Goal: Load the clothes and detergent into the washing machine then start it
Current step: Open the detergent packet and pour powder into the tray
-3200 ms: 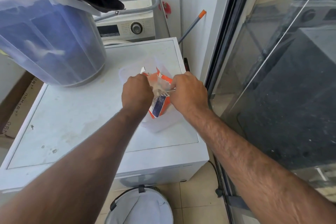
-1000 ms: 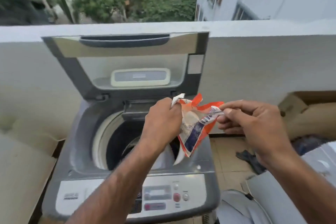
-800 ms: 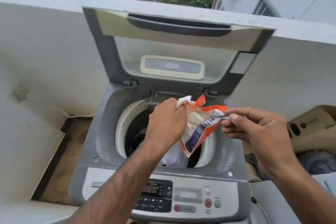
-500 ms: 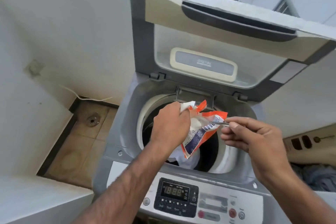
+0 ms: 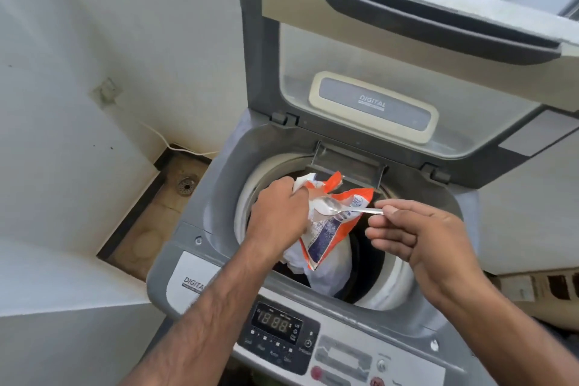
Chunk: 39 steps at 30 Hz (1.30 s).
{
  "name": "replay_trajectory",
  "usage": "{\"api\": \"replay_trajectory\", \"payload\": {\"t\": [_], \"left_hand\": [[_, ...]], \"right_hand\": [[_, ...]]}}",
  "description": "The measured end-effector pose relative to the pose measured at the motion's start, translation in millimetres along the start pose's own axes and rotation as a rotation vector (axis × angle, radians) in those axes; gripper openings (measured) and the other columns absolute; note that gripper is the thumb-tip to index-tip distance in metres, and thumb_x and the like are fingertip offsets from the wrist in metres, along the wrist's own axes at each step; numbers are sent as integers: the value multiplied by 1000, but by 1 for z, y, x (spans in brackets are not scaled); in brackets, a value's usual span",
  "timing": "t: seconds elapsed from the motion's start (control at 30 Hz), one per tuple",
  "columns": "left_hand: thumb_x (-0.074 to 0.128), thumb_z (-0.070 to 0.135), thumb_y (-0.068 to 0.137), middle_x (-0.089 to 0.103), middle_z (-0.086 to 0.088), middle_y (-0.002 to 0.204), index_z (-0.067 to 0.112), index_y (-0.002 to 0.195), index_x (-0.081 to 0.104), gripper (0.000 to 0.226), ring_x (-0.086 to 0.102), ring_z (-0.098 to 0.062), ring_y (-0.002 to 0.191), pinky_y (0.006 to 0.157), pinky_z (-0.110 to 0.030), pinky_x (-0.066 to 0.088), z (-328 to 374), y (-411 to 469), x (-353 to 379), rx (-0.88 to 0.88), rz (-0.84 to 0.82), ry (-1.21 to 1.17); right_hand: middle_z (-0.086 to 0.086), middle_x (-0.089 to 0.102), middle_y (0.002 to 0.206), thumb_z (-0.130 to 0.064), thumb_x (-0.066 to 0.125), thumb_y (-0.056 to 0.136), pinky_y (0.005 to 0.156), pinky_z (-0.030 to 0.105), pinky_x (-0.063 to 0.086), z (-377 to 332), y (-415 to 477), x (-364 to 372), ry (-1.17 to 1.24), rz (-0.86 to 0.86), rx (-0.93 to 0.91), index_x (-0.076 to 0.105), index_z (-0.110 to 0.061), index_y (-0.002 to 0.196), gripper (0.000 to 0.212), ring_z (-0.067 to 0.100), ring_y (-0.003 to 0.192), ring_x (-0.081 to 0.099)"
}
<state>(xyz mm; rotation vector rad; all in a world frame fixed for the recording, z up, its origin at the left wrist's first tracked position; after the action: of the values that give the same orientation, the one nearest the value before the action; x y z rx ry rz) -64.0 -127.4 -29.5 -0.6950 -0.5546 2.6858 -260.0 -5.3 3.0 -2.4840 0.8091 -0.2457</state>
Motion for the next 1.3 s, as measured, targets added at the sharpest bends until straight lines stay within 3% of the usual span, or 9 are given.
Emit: {"api": "replay_trajectory", "payload": {"t": [0.1, 0.33, 0.57, 0.73, 0.9, 1.07, 1.3], "left_hand": [[44, 51, 73, 76, -5, 84, 18, 84, 67, 41, 75, -34, 90, 82, -61, 63, -19, 1, 14, -68, 39, -71], [51, 32, 91, 81, -3, 97, 13, 99, 75, 32, 77, -21, 99, 79, -45, 68, -26, -7, 31, -129, 31, -270], [51, 37, 86, 78, -14, 99, 4, 104, 70, 42, 77, -30, 98, 84, -58, 64, -39, 3, 21, -118, 10, -218], [50, 36, 94, 79, -10, 99, 7, 103, 70, 36, 78, -23, 96, 83, -56, 65, -55, 12, 16, -122, -19, -209], [50, 39, 90, 78, -13, 101, 8, 103, 68, 38, 77, -28, 99, 82, -58, 65, -64, 20, 14, -128, -28, -213], [50, 37, 97, 78, -12, 102, 9, 103, 66, 32, 78, -23, 98, 84, -56, 65, -66, 24, 17, -142, -37, -243], [48, 25, 108, 78, -5, 102, 11, 107, 67, 24, 76, -13, 99, 82, -41, 68, -59, 25, 20, -142, -11, -248]], "right_hand": [[24, 76, 85, 0, 62, 95, 68, 33, 64, 2, 11, -12, 14, -37, 32, 78, 0, 98, 16, 33, 73, 75], [21, 76, 82, -1, 62, 95, 66, 33, 64, -11, 32, -31, 45, -65, 18, 76, 0, 100, 15, 30, 71, 76], [16, 77, 79, -1, 59, 97, 63, 29, 64, -27, 71, -24, 95, -5, -39, 75, 0, 102, 16, 27, 70, 76], [17, 78, 84, -1, 59, 97, 67, 31, 64, -10, 113, -7, 101, 66, -18, 74, 0, 105, 17, 28, 74, 77], [17, 80, 93, -6, 62, 100, 71, 32, 65, 8, 139, 4, 44, 150, -18, 75, -3, 108, 15, 27, 83, 79], [11, 80, 97, -8, 64, 100, 69, 29, 63, 16, 142, 10, -62, 142, -81, 76, -9, 111, 16, 21, 86, 79], [6, 81, 95, -6, 71, 95, 71, 29, 62, 13, 134, 5, -168, 112, -168, 79, -12, 108, 17, 18, 89, 79]]}}
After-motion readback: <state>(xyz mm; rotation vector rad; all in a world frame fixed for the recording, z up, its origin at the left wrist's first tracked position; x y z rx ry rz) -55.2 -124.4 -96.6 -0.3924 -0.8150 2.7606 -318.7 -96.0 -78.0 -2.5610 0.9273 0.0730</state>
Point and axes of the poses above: each hand's wrist, its own y-axis towards the middle knuckle, its own x-axis out of the palm, z = x × y, the point moved 7 cm from there along y, towards the middle knuckle
